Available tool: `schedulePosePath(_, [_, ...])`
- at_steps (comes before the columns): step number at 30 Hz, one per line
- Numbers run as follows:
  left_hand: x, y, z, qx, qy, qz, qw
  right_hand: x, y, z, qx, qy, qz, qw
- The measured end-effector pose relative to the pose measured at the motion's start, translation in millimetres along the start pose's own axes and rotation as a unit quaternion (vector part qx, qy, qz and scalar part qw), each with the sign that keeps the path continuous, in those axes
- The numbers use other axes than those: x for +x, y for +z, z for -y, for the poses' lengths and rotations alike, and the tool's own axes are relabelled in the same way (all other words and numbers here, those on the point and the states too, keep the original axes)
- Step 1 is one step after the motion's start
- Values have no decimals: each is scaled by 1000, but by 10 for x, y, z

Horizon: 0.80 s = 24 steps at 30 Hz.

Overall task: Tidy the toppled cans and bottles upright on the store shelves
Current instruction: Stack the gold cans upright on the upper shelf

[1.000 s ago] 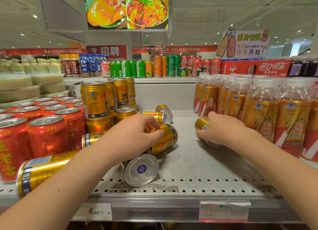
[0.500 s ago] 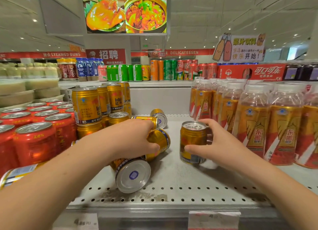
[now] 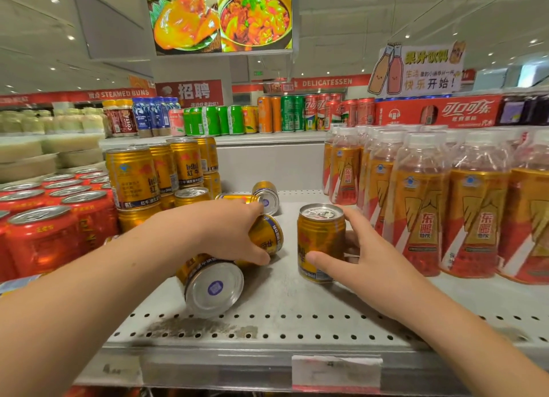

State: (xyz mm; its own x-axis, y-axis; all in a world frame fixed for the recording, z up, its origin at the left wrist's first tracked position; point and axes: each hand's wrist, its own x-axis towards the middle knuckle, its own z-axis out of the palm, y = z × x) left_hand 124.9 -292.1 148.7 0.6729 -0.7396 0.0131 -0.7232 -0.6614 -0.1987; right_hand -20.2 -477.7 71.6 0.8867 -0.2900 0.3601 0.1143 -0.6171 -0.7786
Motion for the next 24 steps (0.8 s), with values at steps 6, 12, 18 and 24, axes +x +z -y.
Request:
schedulePosePath(6, [-82,57,114,-131,19,-54,990,-39,18,-24,-3,-3,-9,1000])
schedulePosePath(12, [-205,107,179,-192,79,-190,959,-25,30,-76,-7,-2,-11,1000])
schedulePosePath(18, [-227,56,75,-131,135,-252,949,4,36,-91,-26,30,-20,999])
schedulePosePath(24, [-199,52,59,-105,151,-217,959,25,51,-19,-46,-13,-47,998])
